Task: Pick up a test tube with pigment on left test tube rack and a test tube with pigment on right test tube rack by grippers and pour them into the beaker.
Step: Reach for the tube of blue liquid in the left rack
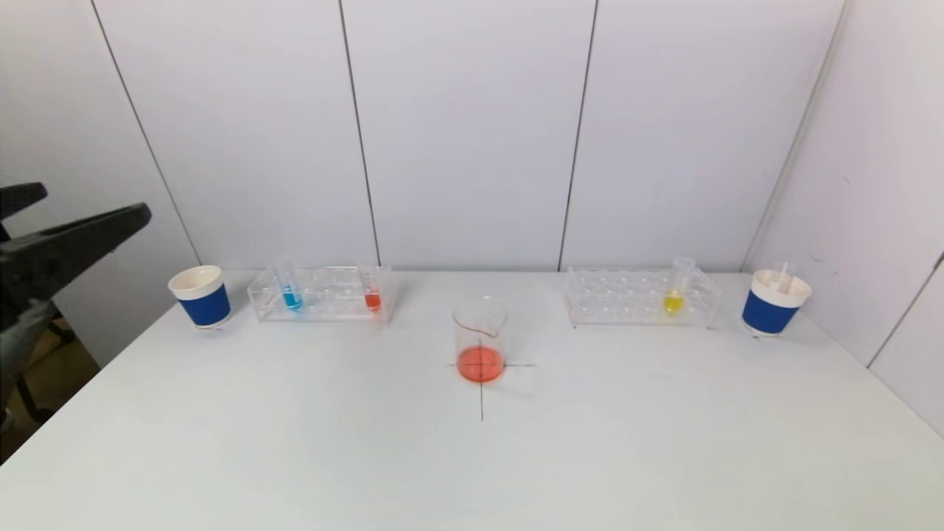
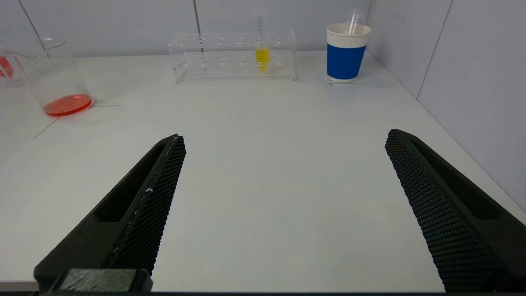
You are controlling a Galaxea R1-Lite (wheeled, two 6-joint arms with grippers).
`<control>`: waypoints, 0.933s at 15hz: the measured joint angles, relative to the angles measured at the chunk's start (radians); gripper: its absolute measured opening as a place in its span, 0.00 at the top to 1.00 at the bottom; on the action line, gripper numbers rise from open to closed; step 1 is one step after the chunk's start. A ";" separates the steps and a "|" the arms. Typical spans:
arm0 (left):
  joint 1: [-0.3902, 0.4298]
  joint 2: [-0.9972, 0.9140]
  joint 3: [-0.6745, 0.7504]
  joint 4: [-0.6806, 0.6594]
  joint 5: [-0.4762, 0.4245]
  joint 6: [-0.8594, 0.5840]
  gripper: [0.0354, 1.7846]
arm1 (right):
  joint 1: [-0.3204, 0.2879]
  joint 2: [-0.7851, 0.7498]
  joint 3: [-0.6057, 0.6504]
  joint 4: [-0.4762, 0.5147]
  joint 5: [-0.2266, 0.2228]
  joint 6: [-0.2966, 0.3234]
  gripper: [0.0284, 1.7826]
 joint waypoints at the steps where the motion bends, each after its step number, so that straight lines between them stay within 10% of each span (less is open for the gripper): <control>1: 0.001 0.043 0.001 -0.023 -0.008 -0.001 0.01 | 0.000 0.000 0.000 0.000 0.000 0.000 0.01; 14: 0.174 0.584 -0.010 -0.511 -0.221 0.007 0.01 | -0.001 0.000 0.000 0.000 0.000 0.000 0.01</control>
